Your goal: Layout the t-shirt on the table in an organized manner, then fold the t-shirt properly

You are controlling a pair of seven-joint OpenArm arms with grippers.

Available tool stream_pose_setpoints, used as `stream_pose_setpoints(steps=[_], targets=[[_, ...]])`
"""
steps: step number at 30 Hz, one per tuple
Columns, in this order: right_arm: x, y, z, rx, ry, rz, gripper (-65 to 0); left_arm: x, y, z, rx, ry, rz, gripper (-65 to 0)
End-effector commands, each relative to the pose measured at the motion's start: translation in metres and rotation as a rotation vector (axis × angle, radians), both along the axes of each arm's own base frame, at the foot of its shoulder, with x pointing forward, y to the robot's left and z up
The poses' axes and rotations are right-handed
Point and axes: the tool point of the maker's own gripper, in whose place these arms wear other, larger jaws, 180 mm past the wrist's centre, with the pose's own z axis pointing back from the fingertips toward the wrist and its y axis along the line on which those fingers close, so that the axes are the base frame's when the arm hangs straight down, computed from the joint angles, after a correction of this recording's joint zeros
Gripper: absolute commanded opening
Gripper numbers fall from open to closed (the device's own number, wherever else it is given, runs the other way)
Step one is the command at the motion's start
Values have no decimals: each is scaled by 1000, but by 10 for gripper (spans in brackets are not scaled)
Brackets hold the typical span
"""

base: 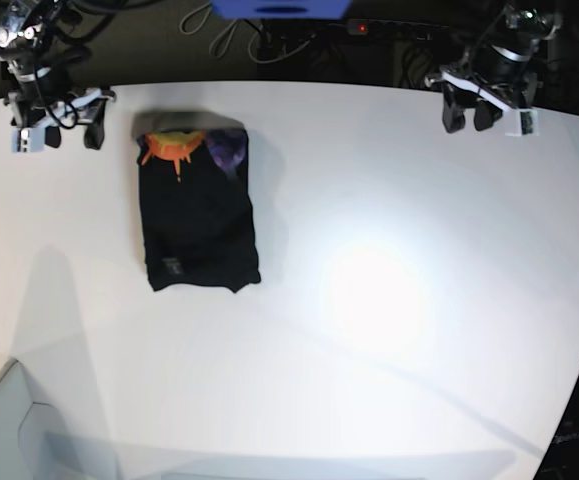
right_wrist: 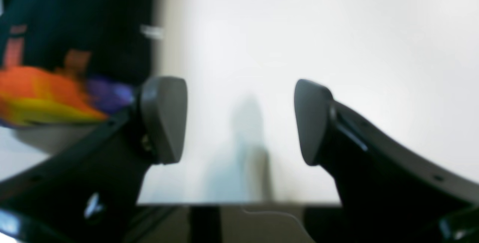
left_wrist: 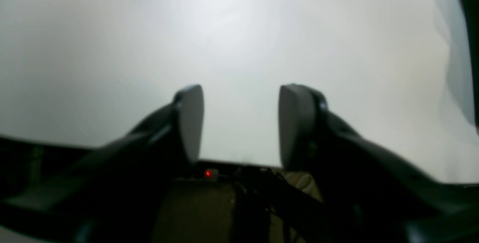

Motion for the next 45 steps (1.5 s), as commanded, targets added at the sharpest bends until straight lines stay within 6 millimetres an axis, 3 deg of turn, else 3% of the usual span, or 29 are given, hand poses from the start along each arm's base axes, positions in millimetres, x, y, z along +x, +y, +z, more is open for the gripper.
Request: stream_pose_setpoints(steps=[1, 3, 6, 9, 11, 14, 20, 23, 27, 29, 30, 33, 37, 41, 45], targets=[[3, -10, 17, -22, -58, -17, -224, -2, -2, 8, -16, -24, 1, -437], [-9, -31, 20, -54, -45, -78, -298, -12, -5, 7, -42, -5, 6, -528], [-37, -60, 21, -96, -11, -171, -462, -32, -7, 1, -82, 38, 24, -648], [-75, -93, 18, -112, 21, -326, -648, -53, -13, -9, -100, 91, 52, -644], [-99, -107, 10, -105, 50, -410, -650, -71, -14, -23, -80, 152, 65, -650], [-125, -112, -15, -47, 107, -478, -650, -101, -15, -59, -25, 278, 73, -650], [-166, -81, -92, 168, 262, -534, -650, -131, -13, -137, 36, 397, 81, -650], [-182, -64, -125, 262, 313, -554, -650, -143, -27, -174, 30, 410, 38, -650], [-187, -38, -156, 319, 286, -572, -650, -165, -51, -219, -17, 449, -24, -650], [-194, -19, -173, 333, 290, -568, -650, -173, -55, -240, -32, 486, -31, -650], [-189, -11, -179, 347, 269, -572, -650, -174, -53, -248, -34, 499, -22, -650], [-197, 11, -196, 394, 212, -648, -650, -170, -56, -259, -46, 495, 25, -650], [-210, 41, -221, 352, 248, -687, -650, -141, -61, -262, -56, 456, 42, -650], [-234, 58, -244, 108, 419, -558, -650, -122, -68, -268, -75, 529, 2, -650], [-247, 46, -243, -223, 527, -397, -650, -111, -76, -268, -54, 532, -96, -650]])
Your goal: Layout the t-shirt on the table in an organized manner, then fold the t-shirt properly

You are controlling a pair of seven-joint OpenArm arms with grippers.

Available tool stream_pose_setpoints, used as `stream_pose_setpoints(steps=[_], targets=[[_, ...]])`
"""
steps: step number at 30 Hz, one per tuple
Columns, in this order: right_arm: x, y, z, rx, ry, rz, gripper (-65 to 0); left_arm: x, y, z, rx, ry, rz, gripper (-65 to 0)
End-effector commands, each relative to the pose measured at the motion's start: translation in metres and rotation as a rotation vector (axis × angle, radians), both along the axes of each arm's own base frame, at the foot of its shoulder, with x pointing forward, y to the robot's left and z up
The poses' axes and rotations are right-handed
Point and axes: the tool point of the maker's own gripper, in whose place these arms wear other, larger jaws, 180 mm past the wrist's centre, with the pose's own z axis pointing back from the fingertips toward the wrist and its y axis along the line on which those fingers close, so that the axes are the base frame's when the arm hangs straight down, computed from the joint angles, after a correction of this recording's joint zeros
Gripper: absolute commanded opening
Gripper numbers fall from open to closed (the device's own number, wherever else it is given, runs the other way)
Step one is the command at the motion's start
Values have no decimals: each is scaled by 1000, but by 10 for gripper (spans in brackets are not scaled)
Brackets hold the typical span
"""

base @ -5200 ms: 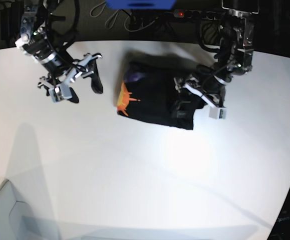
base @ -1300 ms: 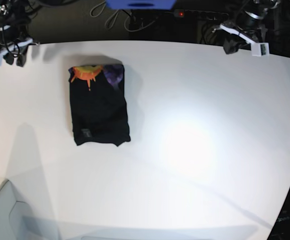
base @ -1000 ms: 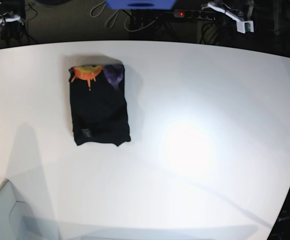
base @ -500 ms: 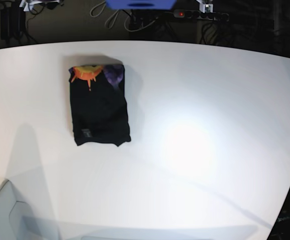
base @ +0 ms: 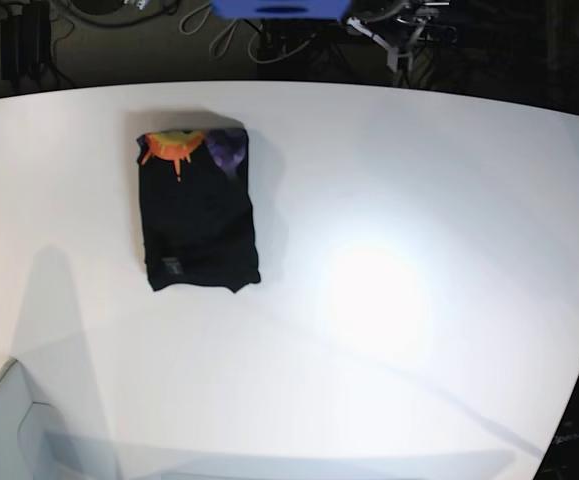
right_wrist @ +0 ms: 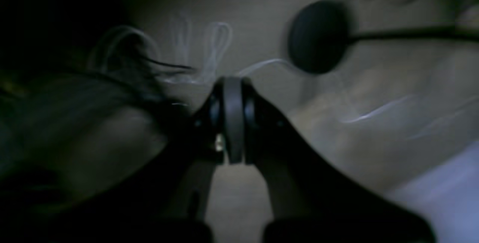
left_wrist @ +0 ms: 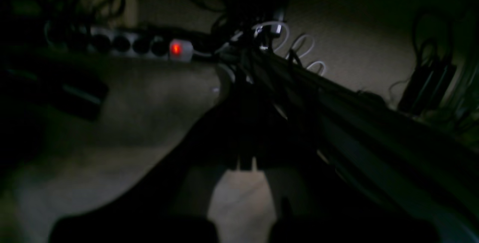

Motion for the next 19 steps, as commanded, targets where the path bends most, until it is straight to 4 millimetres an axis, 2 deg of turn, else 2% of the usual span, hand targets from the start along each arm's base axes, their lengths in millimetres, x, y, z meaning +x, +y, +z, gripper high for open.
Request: stream_pose_setpoints(steps=[1, 6, 10, 15, 17, 19], targets=[[-9, -9, 4, -50, 23, 26, -650, -6, -3, 0, -7, 5, -35, -650], [-4, -10, 5, -86, 45, 98, -650, -10, -12, 0, -13, 8, -143, -650], [-3, -9, 5, -86, 43, 105, -650, -5, -14, 2, -17, -12, -160, -650], [-3, -10, 5, -85, 43, 109, -650, -6, -30, 7, -131, -12, -154, -650], [-3, -18, 6, -97, 46, 112, -650, -7, -31, 7, -130, -12, -153, -650], [-3, -23, 7, -105, 46, 114, -650, -17, -31, 7, -133, 2, -152, -650]])
